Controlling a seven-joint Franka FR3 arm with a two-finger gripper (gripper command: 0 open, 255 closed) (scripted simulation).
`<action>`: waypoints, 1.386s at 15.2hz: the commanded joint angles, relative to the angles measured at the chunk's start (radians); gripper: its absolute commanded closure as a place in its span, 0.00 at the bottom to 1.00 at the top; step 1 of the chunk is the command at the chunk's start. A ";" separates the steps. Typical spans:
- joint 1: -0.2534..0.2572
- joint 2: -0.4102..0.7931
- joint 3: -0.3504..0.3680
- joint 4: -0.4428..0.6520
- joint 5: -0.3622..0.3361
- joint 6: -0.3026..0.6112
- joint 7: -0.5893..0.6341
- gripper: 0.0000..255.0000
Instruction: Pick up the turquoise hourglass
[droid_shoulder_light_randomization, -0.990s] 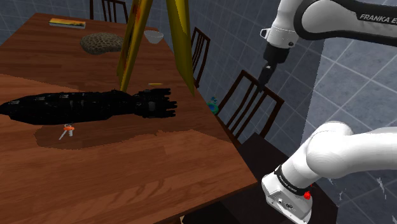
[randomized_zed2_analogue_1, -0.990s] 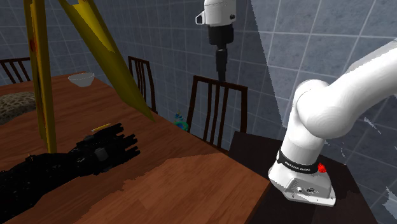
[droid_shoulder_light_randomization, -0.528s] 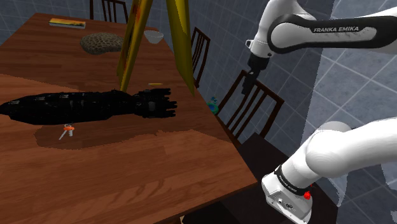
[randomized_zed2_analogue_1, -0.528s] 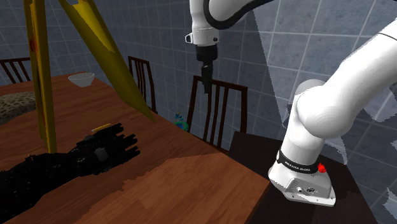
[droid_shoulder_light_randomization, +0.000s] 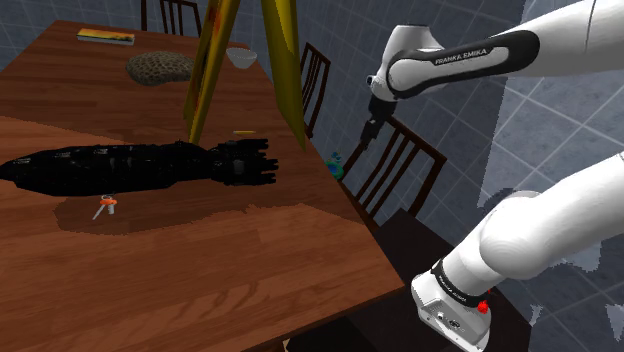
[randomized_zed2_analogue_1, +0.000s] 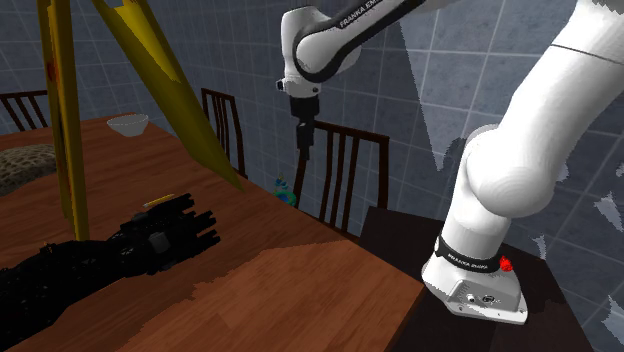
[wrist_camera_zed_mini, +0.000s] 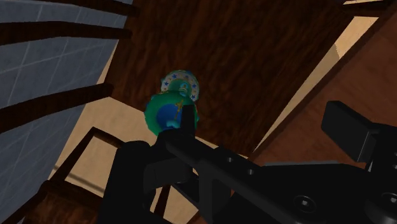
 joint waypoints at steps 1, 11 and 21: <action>-0.004 0.079 -0.019 0.021 0.008 0.068 -0.029 0.00; -0.029 0.474 -0.055 0.243 0.132 0.270 -0.188 0.00; -0.067 0.689 -0.031 0.372 0.205 0.364 -0.261 0.00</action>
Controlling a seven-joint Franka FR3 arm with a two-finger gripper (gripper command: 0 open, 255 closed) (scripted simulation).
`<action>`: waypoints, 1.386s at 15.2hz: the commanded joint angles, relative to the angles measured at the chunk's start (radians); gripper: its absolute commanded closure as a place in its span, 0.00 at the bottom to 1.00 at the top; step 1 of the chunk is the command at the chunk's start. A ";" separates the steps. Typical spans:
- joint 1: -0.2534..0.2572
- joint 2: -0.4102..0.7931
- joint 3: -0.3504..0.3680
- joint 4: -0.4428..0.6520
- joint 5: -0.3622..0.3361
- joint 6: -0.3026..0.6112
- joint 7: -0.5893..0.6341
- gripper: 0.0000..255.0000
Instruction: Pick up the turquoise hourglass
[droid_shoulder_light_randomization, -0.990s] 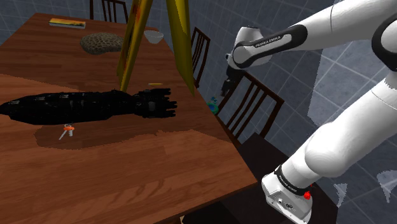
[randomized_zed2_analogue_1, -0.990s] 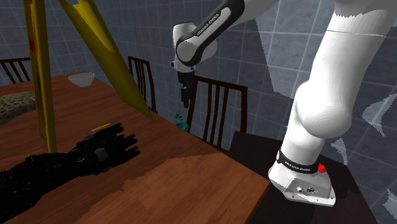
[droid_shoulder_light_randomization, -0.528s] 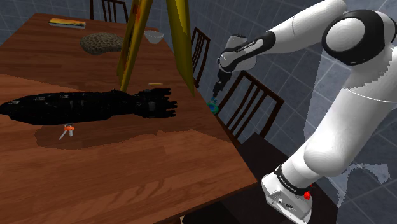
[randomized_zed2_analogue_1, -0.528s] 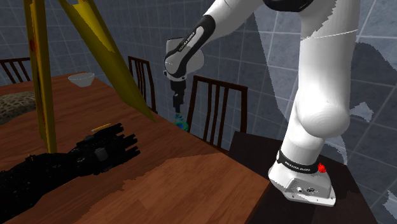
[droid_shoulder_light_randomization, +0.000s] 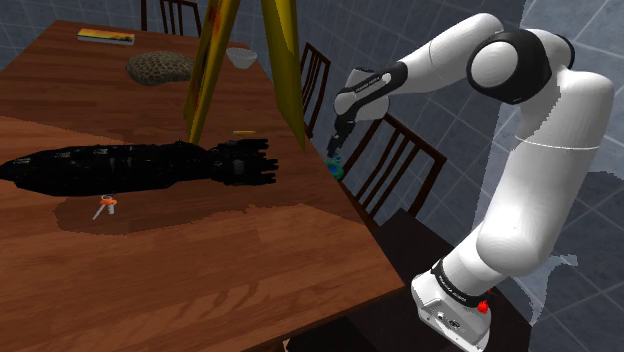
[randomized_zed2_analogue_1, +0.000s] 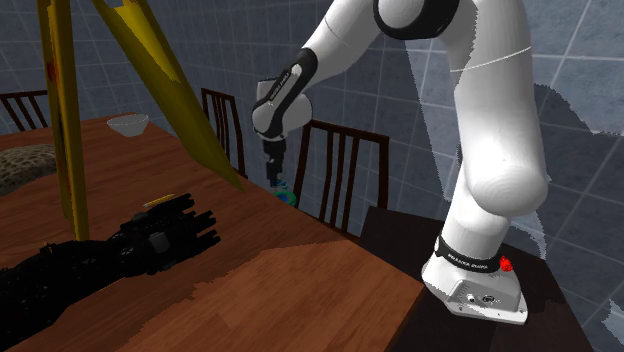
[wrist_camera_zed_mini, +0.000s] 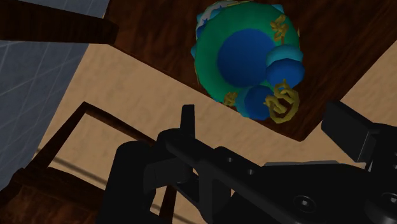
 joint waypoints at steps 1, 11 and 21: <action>-0.002 0.017 0.003 -0.003 0.005 0.020 -0.004 0.00; -0.004 0.033 0.005 -0.003 0.009 0.036 -0.007 1.00; 0.004 -0.036 -0.006 0.003 -0.010 -0.038 0.006 1.00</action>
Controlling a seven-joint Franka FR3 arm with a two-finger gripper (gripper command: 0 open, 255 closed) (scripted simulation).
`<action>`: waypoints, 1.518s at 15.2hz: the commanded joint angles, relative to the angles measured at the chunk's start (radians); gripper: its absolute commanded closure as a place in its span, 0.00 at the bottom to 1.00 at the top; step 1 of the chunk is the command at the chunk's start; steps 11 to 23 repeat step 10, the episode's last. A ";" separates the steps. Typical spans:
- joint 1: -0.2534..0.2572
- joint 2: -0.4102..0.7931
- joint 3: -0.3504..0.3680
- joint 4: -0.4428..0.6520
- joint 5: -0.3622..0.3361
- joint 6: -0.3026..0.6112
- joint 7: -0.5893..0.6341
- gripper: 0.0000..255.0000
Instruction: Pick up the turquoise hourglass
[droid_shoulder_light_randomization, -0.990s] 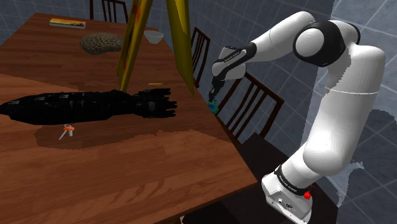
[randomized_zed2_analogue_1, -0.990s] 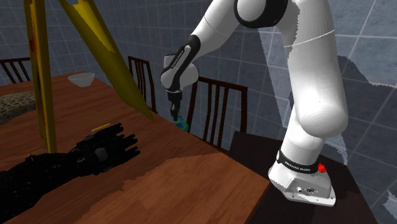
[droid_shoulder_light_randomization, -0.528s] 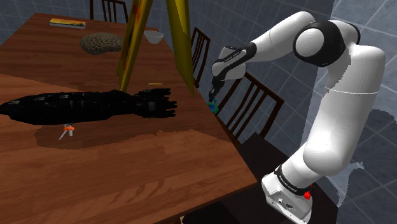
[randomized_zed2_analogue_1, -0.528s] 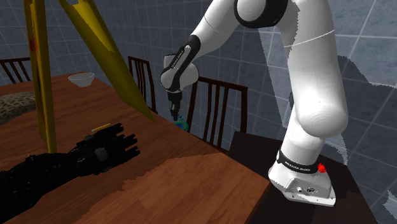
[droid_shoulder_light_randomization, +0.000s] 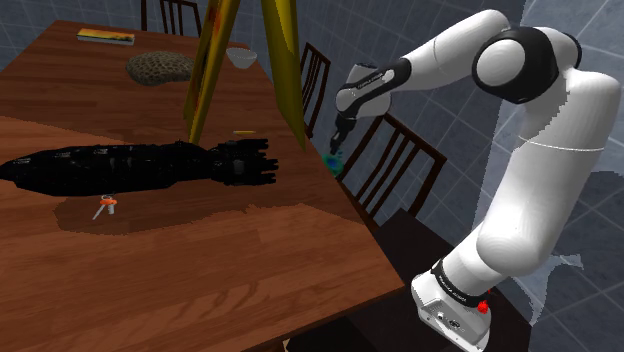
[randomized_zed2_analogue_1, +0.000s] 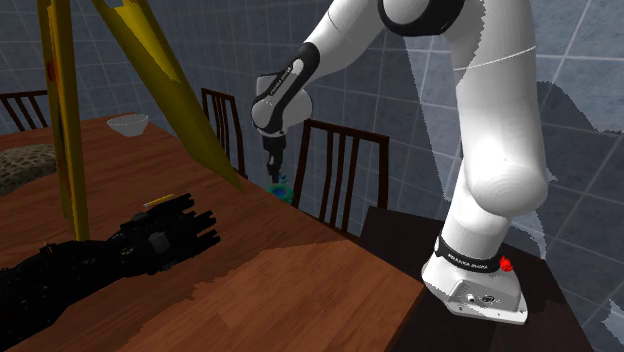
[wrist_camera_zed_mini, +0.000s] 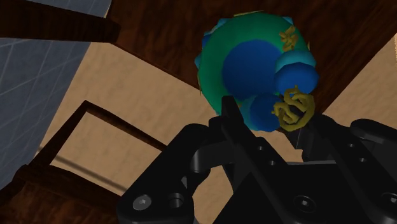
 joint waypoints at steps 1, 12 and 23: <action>0.001 -0.019 -0.003 0.004 -0.005 -0.023 0.002 1.00; 0.007 -0.082 -0.011 0.023 -0.023 -0.103 0.013 1.00; 0.007 -0.082 -0.011 0.023 -0.023 -0.103 0.013 1.00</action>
